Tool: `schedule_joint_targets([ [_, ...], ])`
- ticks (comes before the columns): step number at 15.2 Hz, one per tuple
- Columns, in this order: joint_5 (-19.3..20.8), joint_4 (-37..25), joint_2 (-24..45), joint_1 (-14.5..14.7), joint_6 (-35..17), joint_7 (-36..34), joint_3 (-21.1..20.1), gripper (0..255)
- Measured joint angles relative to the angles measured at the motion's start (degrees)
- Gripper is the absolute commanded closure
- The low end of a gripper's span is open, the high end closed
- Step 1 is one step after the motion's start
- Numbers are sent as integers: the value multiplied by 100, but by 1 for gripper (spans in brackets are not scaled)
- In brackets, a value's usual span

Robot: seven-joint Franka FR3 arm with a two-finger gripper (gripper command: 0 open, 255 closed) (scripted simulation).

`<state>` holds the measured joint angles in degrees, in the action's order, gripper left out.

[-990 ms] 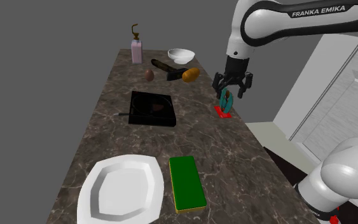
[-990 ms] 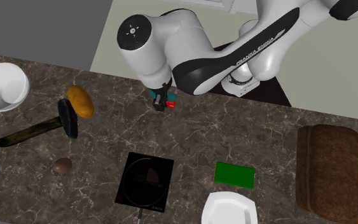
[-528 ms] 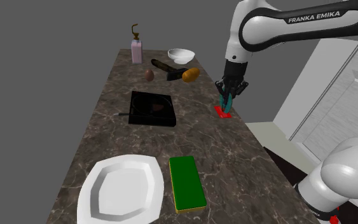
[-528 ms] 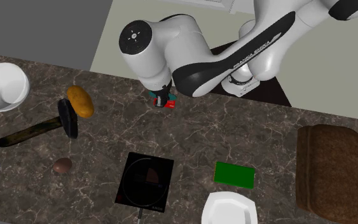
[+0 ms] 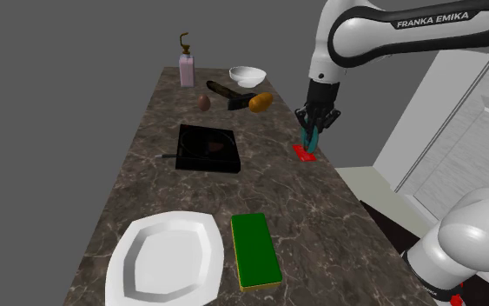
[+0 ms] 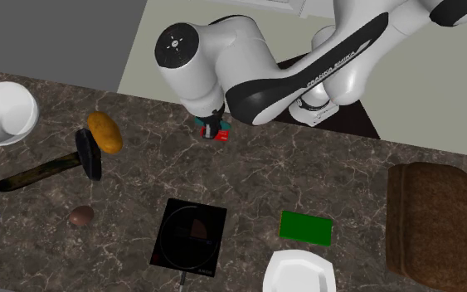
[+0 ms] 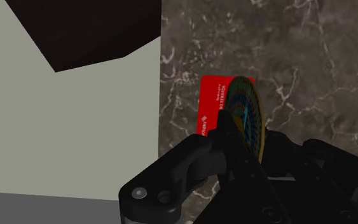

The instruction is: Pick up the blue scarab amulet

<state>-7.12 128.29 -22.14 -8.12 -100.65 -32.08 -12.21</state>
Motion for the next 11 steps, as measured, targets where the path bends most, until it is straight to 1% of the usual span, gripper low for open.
schedule_joint_targets([
  [11,39,-850,18,-22,830,-43,47,255],
])
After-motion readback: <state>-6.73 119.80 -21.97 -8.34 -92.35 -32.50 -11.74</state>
